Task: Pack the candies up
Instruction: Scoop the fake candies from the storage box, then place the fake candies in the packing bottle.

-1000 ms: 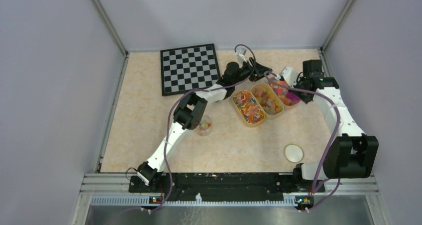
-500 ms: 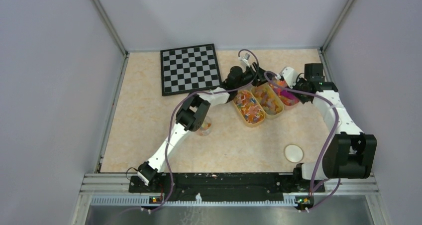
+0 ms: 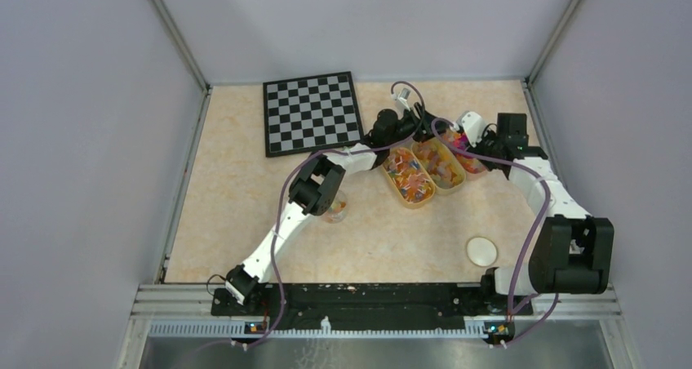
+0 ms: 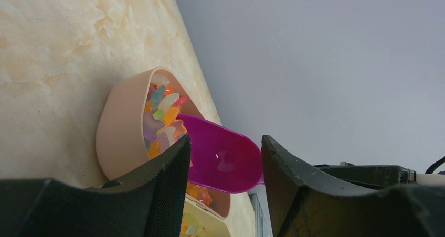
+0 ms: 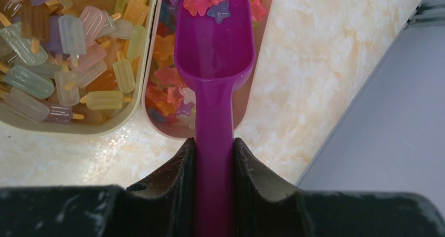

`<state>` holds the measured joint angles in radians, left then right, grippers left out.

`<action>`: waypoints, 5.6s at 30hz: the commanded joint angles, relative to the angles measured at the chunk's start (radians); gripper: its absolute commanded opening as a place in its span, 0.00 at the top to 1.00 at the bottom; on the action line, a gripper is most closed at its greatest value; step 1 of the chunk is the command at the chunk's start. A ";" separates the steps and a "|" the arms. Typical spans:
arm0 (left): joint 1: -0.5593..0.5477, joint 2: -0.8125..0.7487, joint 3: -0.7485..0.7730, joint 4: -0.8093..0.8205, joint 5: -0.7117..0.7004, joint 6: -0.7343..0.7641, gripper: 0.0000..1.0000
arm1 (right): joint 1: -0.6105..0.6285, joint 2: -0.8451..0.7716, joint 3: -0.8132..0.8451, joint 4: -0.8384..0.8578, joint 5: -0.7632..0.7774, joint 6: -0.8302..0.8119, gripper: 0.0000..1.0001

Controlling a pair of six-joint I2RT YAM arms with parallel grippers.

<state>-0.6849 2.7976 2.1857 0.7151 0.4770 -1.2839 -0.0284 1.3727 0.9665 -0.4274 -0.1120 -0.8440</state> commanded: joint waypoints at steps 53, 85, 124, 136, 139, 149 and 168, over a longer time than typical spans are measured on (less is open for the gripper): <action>-0.022 -0.017 -0.017 0.089 0.015 0.016 0.42 | -0.178 -0.108 -0.350 0.507 -0.334 0.312 1.00; -0.005 -0.220 -0.141 0.090 0.068 0.126 0.38 | -0.237 -0.227 -0.396 0.546 -0.380 0.360 1.00; 0.060 -0.545 -0.437 -0.076 0.067 0.455 0.33 | -0.298 -0.493 -0.443 0.674 -0.522 0.544 1.00; 0.178 -0.836 -0.656 -0.238 0.039 0.631 0.01 | -0.211 -0.475 -0.385 0.625 -0.488 0.582 1.00; 0.232 -0.922 -0.692 -0.300 0.037 0.676 0.01 | -0.136 -0.472 -0.378 0.594 -0.456 0.547 1.00; 0.374 -1.272 -0.818 -0.605 -0.081 0.873 0.01 | 0.108 -0.499 -0.348 0.495 -0.342 0.558 1.00; 0.383 -2.157 -1.496 -0.604 -0.523 1.090 0.01 | 0.484 -0.531 -0.299 0.395 -0.208 0.582 1.00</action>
<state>-0.3019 0.7788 0.7963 0.0212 0.0639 -0.2207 0.3840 0.8593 0.5987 -0.0338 -0.3641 -0.2668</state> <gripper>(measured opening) 0.987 0.252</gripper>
